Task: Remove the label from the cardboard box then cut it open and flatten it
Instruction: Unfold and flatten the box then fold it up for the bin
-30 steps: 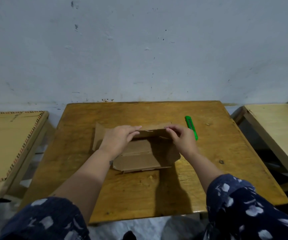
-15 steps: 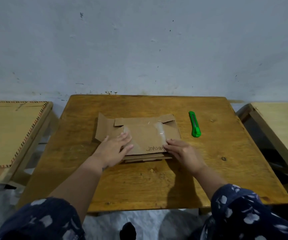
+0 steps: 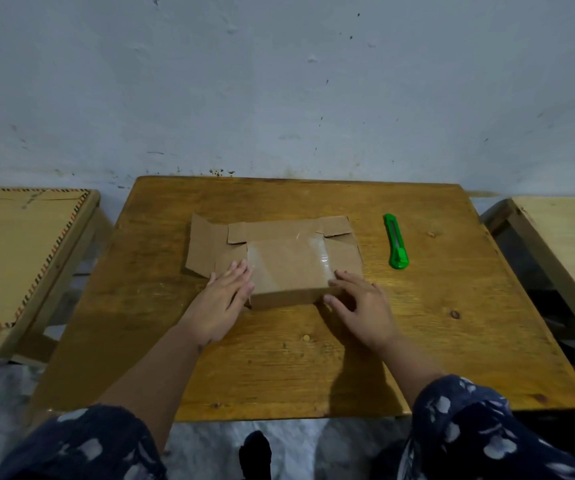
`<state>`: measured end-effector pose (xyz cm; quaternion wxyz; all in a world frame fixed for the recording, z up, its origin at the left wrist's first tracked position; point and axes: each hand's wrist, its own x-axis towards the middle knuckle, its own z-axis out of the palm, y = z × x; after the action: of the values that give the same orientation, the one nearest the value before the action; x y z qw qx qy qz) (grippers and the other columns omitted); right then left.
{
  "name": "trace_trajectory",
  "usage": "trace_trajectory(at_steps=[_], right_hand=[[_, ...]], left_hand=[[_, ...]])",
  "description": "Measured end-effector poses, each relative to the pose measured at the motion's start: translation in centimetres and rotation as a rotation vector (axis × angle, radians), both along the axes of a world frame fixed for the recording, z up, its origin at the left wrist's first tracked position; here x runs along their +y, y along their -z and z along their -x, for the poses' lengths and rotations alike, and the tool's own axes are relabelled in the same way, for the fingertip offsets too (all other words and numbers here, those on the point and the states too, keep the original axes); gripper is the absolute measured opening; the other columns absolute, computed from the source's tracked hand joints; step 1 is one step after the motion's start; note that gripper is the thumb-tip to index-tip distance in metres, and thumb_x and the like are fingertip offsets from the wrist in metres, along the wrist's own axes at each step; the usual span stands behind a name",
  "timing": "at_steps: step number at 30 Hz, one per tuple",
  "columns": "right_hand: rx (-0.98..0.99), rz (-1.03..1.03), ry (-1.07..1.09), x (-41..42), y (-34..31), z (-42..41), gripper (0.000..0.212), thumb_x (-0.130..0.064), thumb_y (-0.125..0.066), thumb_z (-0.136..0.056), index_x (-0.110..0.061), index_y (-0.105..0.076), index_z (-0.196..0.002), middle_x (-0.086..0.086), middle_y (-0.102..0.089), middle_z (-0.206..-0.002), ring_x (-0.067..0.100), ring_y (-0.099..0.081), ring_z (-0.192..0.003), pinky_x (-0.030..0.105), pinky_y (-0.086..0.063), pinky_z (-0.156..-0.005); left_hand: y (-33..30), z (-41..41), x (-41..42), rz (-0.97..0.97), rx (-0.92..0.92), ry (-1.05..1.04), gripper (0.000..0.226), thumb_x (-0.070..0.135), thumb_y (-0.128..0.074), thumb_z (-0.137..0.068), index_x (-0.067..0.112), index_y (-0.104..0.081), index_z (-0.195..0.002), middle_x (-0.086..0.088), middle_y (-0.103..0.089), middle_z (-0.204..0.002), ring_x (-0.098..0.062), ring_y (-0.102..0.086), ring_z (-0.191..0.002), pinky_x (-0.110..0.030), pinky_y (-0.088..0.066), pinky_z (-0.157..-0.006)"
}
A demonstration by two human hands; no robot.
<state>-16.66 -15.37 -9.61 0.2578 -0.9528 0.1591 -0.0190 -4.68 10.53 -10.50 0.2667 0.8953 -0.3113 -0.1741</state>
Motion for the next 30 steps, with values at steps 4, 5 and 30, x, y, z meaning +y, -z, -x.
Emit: trace_trajectory(at_steps=[4, 5, 30], right_hand=[[-0.074, -0.062, 0.213, 1.5, 0.1, -1.5, 0.053, -0.041, -0.064, -0.084, -0.026, -0.048, -0.133, -0.007, -0.051, -0.134, 0.014, -0.045, -0.125, 0.043, -0.031, -0.109], [-0.061, -0.059, 0.242, 1.8, 0.1, -1.8, 0.055, -0.04, -0.066, -0.083, -0.026, -0.048, -0.133, -0.006, -0.051, -0.133, 0.015, -0.045, -0.125, 0.043, -0.032, -0.107], [-0.102, -0.642, 0.388, 0.9, -3.2, -4.5, 0.037, -0.024, -0.064, -0.088, -0.024, -0.06, -0.125, -0.002, -0.058, -0.129, 0.018, -0.052, -0.117, 0.03, -0.05, -0.087]], left_hand=[[-0.2, 0.3, -0.5, 0.027, -0.002, -0.041, 0.081, 0.07, -0.004, -0.087, 0.022, -0.018, -0.151, 0.012, -0.011, -0.156, 0.001, -0.001, -0.143, -0.031, 0.004, -0.118], [-0.2, 0.4, -0.6, 0.004, -0.027, -0.04, 0.074, 0.065, -0.01, -0.091, 0.022, -0.014, -0.152, 0.013, -0.01, -0.156, 0.0, 0.0, -0.144, -0.032, 0.004, -0.118], [2.0, 1.5, -1.8, -0.29, -0.262, -0.031, 0.077, 0.057, 0.014, -0.079, 0.03, 0.005, -0.151, 0.009, 0.021, -0.154, -0.01, 0.026, -0.14, -0.04, 0.015, -0.111]])
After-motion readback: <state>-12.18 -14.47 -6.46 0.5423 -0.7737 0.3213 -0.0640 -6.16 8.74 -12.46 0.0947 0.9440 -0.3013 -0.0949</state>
